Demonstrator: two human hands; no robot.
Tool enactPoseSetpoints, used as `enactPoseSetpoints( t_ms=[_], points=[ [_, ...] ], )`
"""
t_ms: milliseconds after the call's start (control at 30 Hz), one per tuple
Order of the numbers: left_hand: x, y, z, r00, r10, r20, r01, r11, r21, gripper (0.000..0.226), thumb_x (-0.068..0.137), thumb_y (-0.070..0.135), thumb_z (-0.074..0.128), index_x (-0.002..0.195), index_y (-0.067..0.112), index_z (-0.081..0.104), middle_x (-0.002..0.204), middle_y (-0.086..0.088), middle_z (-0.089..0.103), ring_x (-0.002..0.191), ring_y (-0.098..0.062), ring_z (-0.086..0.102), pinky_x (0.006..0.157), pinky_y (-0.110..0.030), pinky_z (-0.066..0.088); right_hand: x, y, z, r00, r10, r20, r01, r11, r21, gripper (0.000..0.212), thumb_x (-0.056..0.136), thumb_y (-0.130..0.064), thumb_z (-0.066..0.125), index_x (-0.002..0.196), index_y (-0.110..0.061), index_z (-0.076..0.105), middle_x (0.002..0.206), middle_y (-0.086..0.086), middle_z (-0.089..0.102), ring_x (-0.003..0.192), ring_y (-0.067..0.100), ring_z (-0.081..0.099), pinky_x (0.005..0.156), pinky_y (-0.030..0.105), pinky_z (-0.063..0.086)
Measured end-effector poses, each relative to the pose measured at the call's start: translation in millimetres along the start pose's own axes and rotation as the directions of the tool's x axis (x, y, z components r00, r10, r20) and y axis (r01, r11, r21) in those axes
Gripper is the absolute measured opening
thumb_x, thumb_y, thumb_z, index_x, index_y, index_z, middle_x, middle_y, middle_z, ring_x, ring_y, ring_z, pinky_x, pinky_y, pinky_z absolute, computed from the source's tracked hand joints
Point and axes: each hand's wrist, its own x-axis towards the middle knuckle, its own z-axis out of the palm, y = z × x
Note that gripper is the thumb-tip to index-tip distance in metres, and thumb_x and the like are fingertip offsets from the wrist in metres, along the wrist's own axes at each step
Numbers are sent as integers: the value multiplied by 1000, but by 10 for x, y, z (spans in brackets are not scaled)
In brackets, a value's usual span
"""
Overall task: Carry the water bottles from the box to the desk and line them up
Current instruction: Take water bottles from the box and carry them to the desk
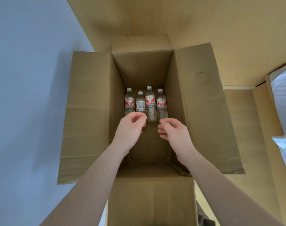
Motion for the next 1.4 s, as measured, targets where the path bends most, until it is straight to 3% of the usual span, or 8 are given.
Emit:
enactPoseSetpoints(
  t_ms=[200, 400, 500, 733, 967, 1133, 1267, 1400],
  points=[
    [535, -105, 71, 994, -86, -67, 83, 996, -44, 5, 100, 38, 61, 102, 43, 61, 113, 17, 66, 109, -8, 64, 96, -34, 57, 491, -37, 137, 1000, 23, -9, -23, 1000, -16, 10, 102, -31, 59, 109, -35, 65, 106, -11, 72, 97, 6, 70, 88, 24, 58],
    [1011, -355, 251, 978, -183, -103, 173, 980, -97, 30, 101, 35, 63, 130, 30, 58, 120, 13, 60, 101, -3, 60, 82, -18, 51, 888, 27, 266, 995, 57, -87, -55, 998, 17, 10, 101, -29, 60, 105, -36, 65, 104, -11, 72, 96, 6, 71, 87, 24, 58],
    [1221, -459, 346, 967, -238, -90, 226, 965, -130, 38, 101, 34, 62, 137, 26, 56, 127, 8, 61, 111, -9, 59, 88, -24, 52, 1044, 70, 350, 992, 76, -97, -75, 997, 16, 9, 101, -30, 60, 103, -38, 64, 105, -12, 71, 98, 6, 70, 85, 22, 58],
    [1660, -660, 459, 939, -332, -87, 318, 938, -141, 40, 100, 32, 63, 139, 23, 55, 131, 2, 61, 117, -17, 60, 95, -34, 54, 1384, 150, 509, 982, 145, -124, -140, 989, 47, 11, 101, -28, 61, 105, -37, 65, 105, -11, 71, 99, 8, 70, 85, 25, 58],
    [2003, -940, 614, 899, -432, -70, 414, 892, -182, 45, 100, 33, 63, 142, 22, 50, 131, 1, 58, 110, -17, 55, 86, -34, 46, 1669, 265, 588, 974, 178, -137, -164, 981, 105, 11, 100, -29, 60, 99, -38, 66, 108, -8, 72, 101, 7, 70, 90, 27, 58],
    [2170, -1086, 813, 890, -438, -125, 430, 899, -89, 54, 94, 35, 69, 143, 22, 49, 140, -4, 53, 128, -27, 53, 108, -49, 47, 1782, 359, 649, 971, 203, -125, -188, 975, 121, 12, 100, -27, 60, 102, -36, 67, 108, -7, 73, 101, 7, 70, 93, 29, 58],
    [2299, -1159, 911, 874, -454, -172, 460, 888, -5, 63, 91, 39, 71, 145, 21, 46, 147, -8, 44, 139, -34, 42, 114, -57, 39, 1852, 429, 687, 970, 209, -121, -195, 974, 116, 13, 100, -26, 60, 105, -35, 67, 107, -7, 73, 100, 7, 71, 93, 29, 58],
    [2393, -1221, 942, 860, -476, -182, 482, 876, -14, 63, 89, 40, 71, 143, 20, 45, 144, -10, 44, 137, -35, 43, 112, -57, 40, 1935, 455, 696, 973, 203, -107, -192, 976, 105, 13, 100, -26, 59, 105, -35, 66, 108, -6, 73, 101, 8, 71, 93, 30, 58]
  ],
)
